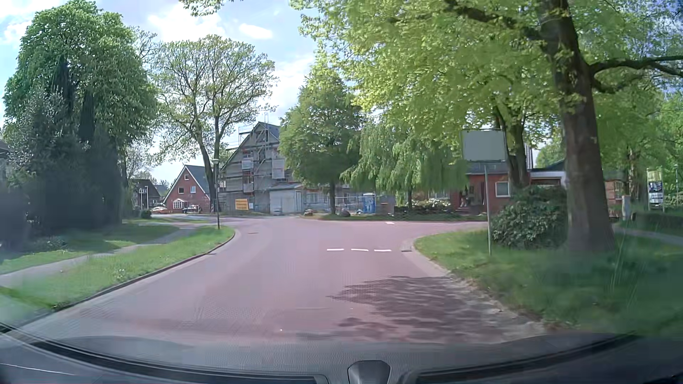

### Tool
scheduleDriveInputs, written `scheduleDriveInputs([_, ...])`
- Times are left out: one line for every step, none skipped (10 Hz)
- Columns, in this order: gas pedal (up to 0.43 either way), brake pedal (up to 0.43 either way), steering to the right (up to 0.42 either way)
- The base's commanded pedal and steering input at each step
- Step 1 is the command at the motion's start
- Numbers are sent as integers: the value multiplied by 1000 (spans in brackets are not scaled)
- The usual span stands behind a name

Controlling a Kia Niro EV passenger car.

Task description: Follow the waypoints while adhering to traffic rules and regulations

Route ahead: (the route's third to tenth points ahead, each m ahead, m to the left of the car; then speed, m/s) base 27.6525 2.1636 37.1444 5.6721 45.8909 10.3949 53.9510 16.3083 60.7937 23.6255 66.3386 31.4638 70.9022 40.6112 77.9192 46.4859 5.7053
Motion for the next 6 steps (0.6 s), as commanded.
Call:
scheduleDriveInputs([59, 0, -10])
scheduleDriveInputs([59, 0, -10])
scheduleDriveInputs([59, 0, -10])
scheduleDriveInputs([47, 0, -9])
scheduleDriveInputs([47, 0, -9])
scheduleDriveInputs([47, 0, -9])
